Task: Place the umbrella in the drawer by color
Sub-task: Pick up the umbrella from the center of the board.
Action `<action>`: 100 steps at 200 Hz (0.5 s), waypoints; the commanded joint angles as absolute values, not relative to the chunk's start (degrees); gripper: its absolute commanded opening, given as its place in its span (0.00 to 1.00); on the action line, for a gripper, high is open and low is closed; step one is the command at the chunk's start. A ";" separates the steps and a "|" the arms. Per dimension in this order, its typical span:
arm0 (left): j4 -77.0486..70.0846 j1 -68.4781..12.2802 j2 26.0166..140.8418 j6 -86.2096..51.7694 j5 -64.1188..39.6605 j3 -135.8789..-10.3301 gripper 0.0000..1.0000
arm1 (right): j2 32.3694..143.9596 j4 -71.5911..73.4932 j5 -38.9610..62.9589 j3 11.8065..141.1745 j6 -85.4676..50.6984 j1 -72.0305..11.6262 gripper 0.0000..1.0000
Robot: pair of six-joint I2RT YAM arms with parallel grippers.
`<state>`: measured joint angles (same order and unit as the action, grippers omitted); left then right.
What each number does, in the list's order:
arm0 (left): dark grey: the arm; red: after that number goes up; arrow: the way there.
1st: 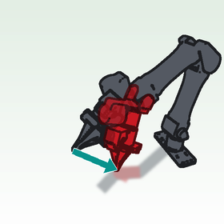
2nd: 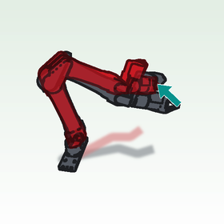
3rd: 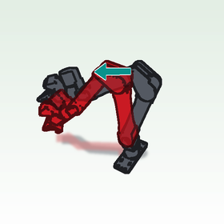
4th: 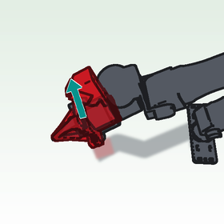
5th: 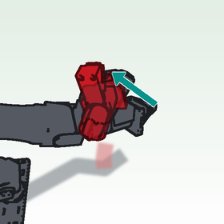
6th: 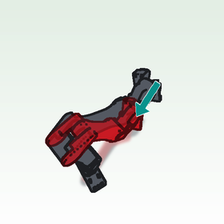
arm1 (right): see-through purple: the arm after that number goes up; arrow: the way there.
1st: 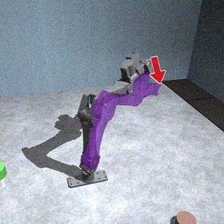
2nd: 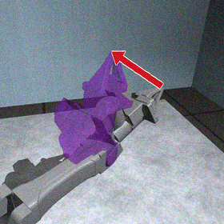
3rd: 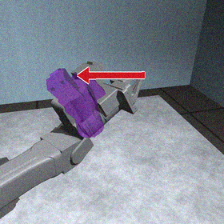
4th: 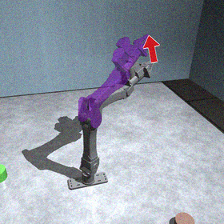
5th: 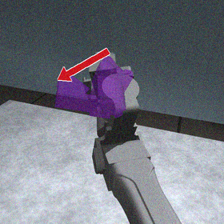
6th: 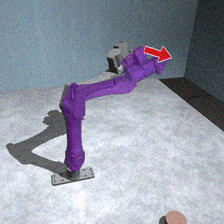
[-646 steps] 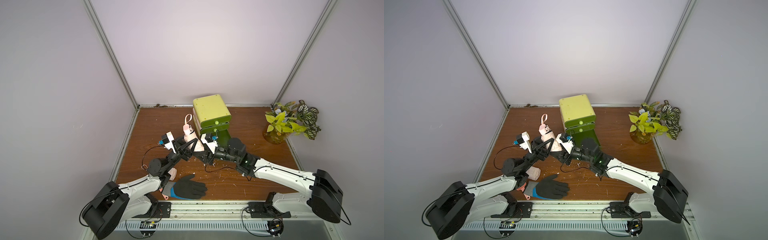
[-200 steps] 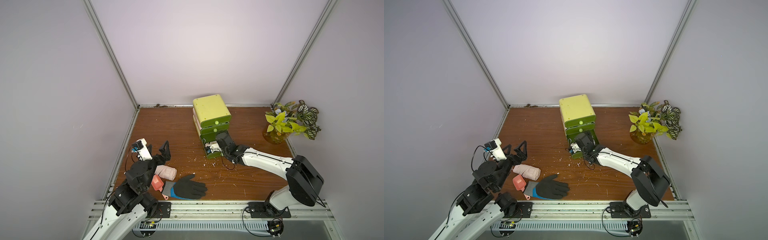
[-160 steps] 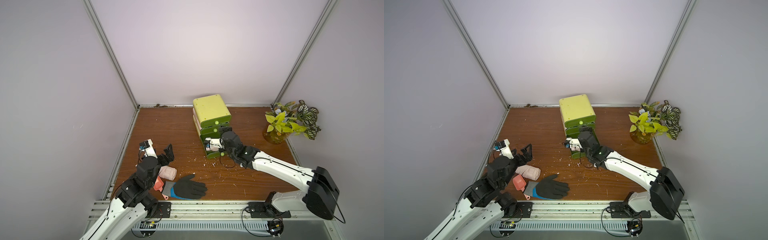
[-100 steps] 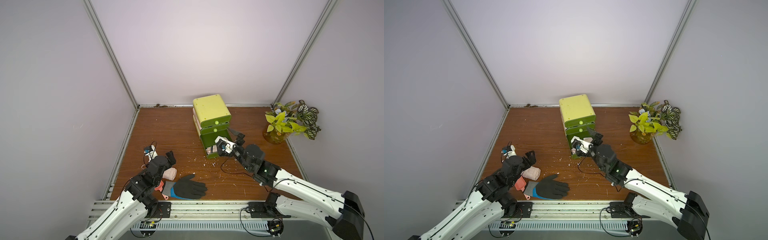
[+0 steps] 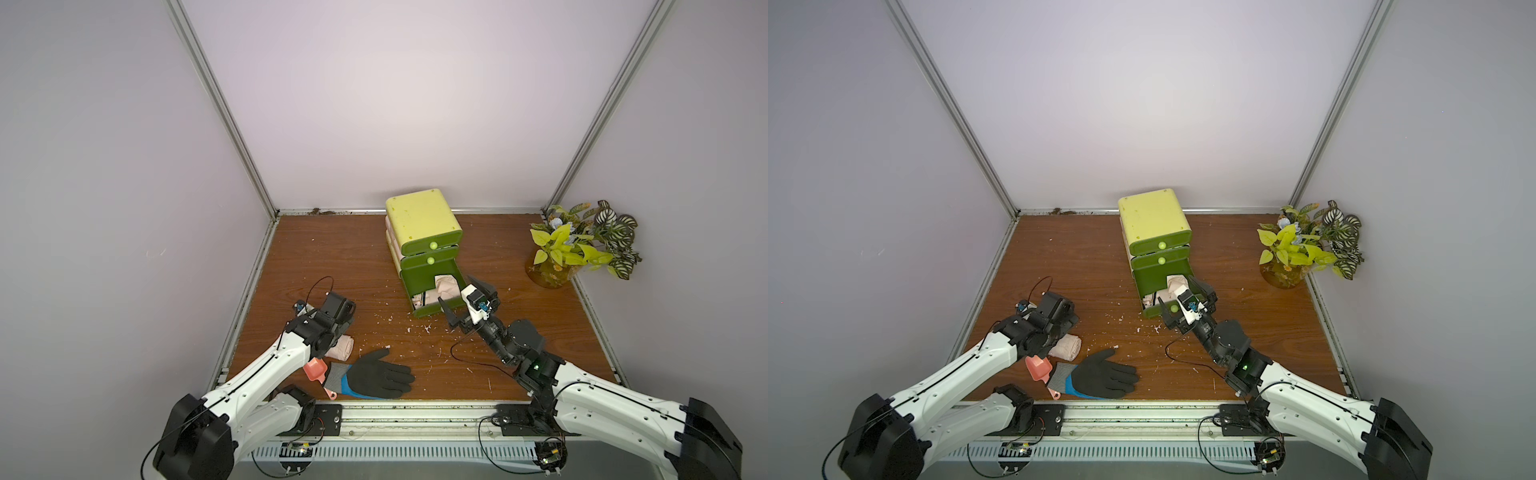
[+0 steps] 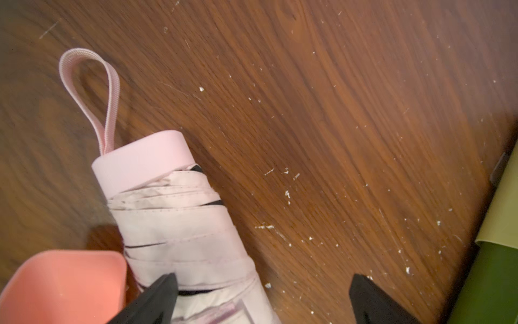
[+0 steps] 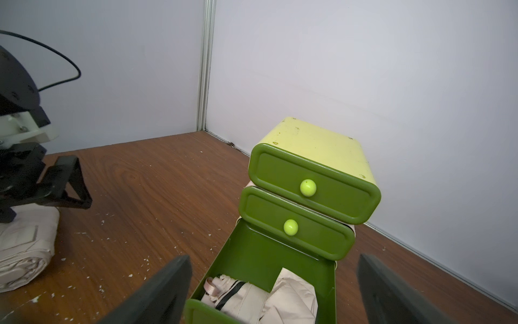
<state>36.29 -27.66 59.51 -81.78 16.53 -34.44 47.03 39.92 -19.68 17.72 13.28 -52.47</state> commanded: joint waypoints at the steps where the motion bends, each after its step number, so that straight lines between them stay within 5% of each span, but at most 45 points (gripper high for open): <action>1: 39.64 -24.78 63.31 -85.85 15.39 -36.49 0.97 | 45.62 46.13 -20.67 16.48 10.60 -52.31 0.99; 100: 46.25 -13.34 71.66 -83.68 18.06 -38.52 0.98 | 43.67 47.12 -20.10 14.54 7.08 -52.29 0.99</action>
